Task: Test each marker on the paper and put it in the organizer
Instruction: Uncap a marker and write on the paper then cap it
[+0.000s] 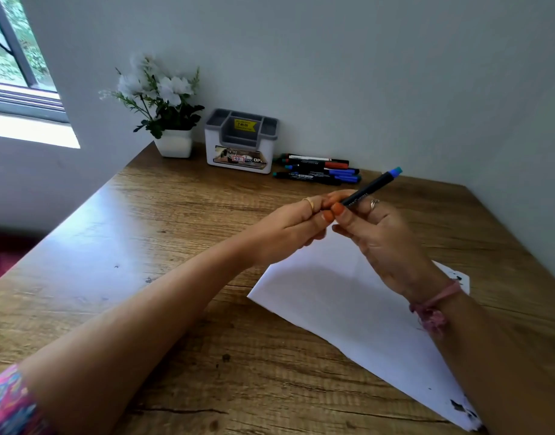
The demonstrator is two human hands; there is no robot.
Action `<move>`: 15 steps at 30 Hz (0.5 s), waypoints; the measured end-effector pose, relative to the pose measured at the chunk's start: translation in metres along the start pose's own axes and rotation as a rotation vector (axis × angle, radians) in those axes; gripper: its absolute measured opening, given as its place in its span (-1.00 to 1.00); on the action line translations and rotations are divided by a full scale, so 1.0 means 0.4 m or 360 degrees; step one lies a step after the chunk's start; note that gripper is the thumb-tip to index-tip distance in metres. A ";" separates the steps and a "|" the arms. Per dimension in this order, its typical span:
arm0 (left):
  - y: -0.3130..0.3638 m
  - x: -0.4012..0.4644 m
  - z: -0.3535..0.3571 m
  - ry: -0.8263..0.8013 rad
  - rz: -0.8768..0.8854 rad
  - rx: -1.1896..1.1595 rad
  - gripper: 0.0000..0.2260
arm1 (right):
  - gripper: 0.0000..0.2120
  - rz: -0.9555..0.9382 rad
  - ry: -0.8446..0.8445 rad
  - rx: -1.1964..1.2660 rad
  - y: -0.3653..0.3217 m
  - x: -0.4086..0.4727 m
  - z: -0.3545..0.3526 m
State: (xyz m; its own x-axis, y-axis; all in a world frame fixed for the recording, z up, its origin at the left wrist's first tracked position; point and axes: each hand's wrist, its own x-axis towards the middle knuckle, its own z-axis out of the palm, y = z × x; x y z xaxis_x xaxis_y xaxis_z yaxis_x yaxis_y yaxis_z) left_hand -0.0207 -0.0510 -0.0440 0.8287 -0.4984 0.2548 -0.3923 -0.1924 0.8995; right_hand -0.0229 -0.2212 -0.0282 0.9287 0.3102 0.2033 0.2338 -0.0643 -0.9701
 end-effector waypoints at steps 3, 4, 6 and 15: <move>0.005 0.000 0.000 0.0046 0.0029 0.0081 -0.67 | -0.67 0.0023 -0.0011 0.0161 0.001 0.002 -0.005; 0.006 0.000 -0.001 0.0038 0.0036 0.0121 -0.65 | -0.63 0.0016 -0.0020 0.0176 0.003 0.003 -0.008; 0.007 -0.003 -0.014 0.0006 0.0008 0.0232 -0.65 | -0.57 -0.0003 -0.0022 0.0184 0.002 0.004 -0.012; -0.055 -0.015 -0.136 -0.0042 -0.0358 0.1075 -0.59 | -0.77 0.0226 0.0507 0.0353 0.011 0.018 -0.046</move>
State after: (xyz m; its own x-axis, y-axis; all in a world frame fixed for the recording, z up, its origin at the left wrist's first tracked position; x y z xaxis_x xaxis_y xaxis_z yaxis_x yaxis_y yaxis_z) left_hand 0.0048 0.0023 -0.0461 0.9121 -0.4036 0.0724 -0.3816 -0.7706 0.5105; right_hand -0.0099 -0.2368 -0.0285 0.9980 0.0019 0.0626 0.0618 0.1315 -0.9894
